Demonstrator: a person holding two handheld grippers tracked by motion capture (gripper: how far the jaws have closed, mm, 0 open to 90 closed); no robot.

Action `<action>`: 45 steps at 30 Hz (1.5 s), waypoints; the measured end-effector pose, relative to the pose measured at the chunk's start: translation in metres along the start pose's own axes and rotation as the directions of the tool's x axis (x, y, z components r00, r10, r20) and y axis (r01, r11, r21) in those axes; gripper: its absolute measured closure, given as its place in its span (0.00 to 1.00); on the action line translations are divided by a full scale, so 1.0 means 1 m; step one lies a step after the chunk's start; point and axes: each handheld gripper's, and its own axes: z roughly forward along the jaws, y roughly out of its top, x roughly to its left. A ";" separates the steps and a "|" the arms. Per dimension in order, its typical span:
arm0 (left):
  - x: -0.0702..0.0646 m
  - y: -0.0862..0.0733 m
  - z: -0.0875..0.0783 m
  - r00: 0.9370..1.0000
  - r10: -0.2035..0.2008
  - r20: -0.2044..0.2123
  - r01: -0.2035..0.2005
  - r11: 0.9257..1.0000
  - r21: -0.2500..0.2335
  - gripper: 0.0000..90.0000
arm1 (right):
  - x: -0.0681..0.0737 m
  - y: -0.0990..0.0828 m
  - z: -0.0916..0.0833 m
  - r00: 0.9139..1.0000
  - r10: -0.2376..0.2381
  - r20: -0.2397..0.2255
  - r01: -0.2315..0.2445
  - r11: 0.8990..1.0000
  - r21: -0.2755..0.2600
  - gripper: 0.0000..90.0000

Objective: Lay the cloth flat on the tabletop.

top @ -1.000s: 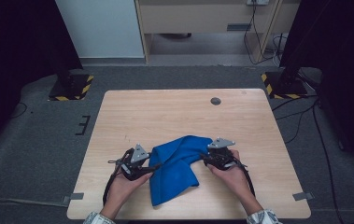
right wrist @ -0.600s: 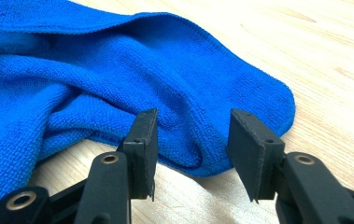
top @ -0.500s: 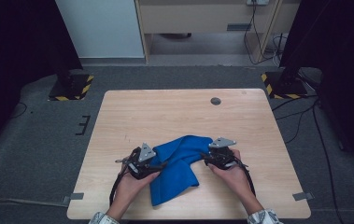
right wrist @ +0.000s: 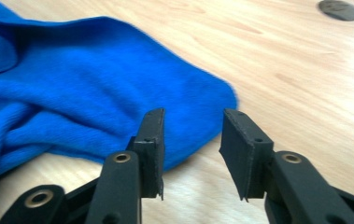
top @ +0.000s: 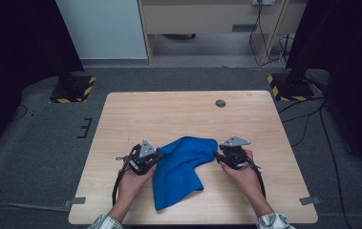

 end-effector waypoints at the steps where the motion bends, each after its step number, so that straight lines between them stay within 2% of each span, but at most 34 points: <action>1: 0.002 0.000 -0.001 1.000 -0.004 0.002 0.004 1.000 0.000 0.94 | -0.002 0.000 -0.001 1.000 -0.001 0.013 0.001 1.000 -0.002 0.70; 2: 0.002 0.000 -0.001 1.000 -0.004 0.002 0.004 1.000 0.000 0.95 | -0.002 0.000 -0.001 1.000 -0.001 0.013 0.001 1.000 -0.002 0.70; 3: 0.004 -0.001 -0.002 1.000 -0.014 -0.003 0.014 1.000 0.000 0.95 | -0.008 0.002 -0.003 1.000 0.007 0.021 -0.007 1.000 -0.004 0.76; 6: 0.008 -0.002 -0.003 1.000 -0.026 -0.011 0.026 1.000 -0.002 0.95 | -0.015 0.003 -0.003 0.999 0.020 0.035 -0.020 1.000 -0.006 0.79; 8: 0.010 -0.003 -0.003 0.999 -0.030 -0.017 0.030 1.000 0.001 0.94 | -0.020 0.004 -0.001 0.999 0.048 0.024 -0.048 0.999 -0.007 0.80; 13: 0.012 -0.005 -0.004 0.999 -0.033 -0.029 0.034 0.999 0.004 0.94 | -0.027 0.009 0.016 0.999 0.045 0.014 -0.046 0.998 0.042 0.74; 15: 0.013 -0.005 -0.004 0.999 -0.035 -0.034 0.035 0.999 0.000 0.94 | -0.030 0.010 0.023 0.998 0.056 0.022 -0.057 0.997 0.053 0.70; 18: 0.017 -0.006 -0.004 0.998 -0.041 -0.042 0.041 0.999 0.006 0.94 | -0.033 0.012 0.032 0.995 0.095 0.004 -0.095 0.994 0.055 0.68; 24: 0.028 -0.010 -0.011 0.995 -0.069 -0.072 0.069 0.998 -0.001 0.95 | -0.031 0.011 0.041 0.995 0.093 0.017 -0.094 0.992 0.083 0.66; 26: 0.032 -0.013 -0.014 0.994 -0.080 -0.079 0.080 0.997 0.000 0.95 | -0.030 0.011 0.041 0.994 0.107 0.009 -0.107 0.991 0.082 0.64; 31: 0.044 -0.019 -0.016 0.989 -0.112 -0.094 0.113 0.994 0.008 0.95 | -0.023 0.012 0.045 0.997 0.080 0.002 -0.080 0.992 0.097 0.57; 34: 0.045 -0.020 -0.014 0.989 -0.117 -0.094 0.119 0.993 0.015 0.95 | -0.020 0.014 0.049 0.997 0.084 -0.003 -0.083 0.993 0.088 0.54; 38: 0.044 -0.019 -0.013 0.990 -0.110 -0.093 0.112 0.994 0.016 0.95 | -0.016 0.020 0.054 0.999 0.051 -0.004 -0.050 0.996 0.077 0.51; 43: 0.046 -0.020 -0.014 0.989 -0.116 -0.097 0.118 0.993 0.016 0.95 | -0.016 0.024 0.060 0.999 0.053 0.004 -0.053 0.996 0.071 0.53; 45: 0.047 -0.020 -0.014 0.988 -0.119 -0.099 0.121 0.992 0.017 0.95 | -0.019 0.024 0.063 0.997 0.072 -0.007 -0.072 0.995 0.074 0.63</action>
